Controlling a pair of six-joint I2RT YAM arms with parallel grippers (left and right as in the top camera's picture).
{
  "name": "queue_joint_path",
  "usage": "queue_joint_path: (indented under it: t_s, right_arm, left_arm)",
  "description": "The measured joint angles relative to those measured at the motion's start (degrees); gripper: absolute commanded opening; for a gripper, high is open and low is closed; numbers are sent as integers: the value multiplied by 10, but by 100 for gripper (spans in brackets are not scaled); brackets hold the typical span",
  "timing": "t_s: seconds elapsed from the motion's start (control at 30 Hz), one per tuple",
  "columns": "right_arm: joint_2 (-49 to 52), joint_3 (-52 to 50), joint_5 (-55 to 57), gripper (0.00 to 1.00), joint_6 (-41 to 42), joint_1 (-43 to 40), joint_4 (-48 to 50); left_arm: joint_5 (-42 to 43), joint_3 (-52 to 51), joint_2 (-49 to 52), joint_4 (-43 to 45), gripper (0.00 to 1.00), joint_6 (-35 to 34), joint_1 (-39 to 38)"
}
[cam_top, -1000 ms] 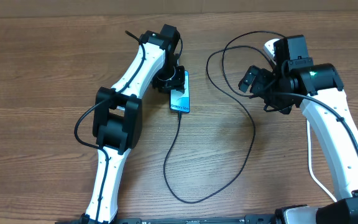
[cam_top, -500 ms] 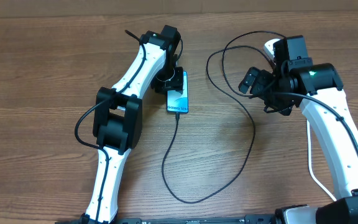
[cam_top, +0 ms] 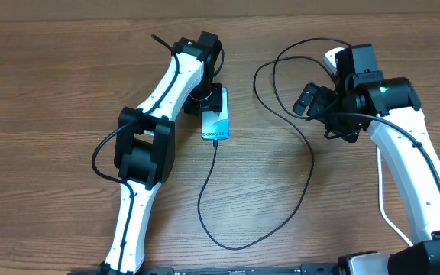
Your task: Plug charger to phone and switch on socket
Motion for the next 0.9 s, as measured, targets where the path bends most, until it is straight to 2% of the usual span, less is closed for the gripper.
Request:
queue_joint_path:
  t_s: [0.17, 0.3, 0.57, 0.63, 0.7, 0.9]
  right_arm:
    - [0, 0, 0, 100, 0, 0, 0]
    - [0, 0, 0, 100, 0, 0, 0]
    - [0, 0, 0, 100, 0, 0, 0]
    - [0, 0, 0, 100, 0, 0, 0]
    - [0, 0, 0, 100, 0, 0, 0]
    - [0, 0, 0, 100, 0, 0, 0]
  left_arm:
    - [-11, 10, 0, -25, 57, 0, 0]
    - [-18, 63, 0, -63, 58, 0, 0]
    - [-22, 305, -2, -176, 63, 0, 2]
    - [-23, 377, -5, -212, 100, 0, 4]
    - [-19, 438, -21, -236, 100, 3, 8]
    - [2, 466, -118, -237, 99, 12, 11]
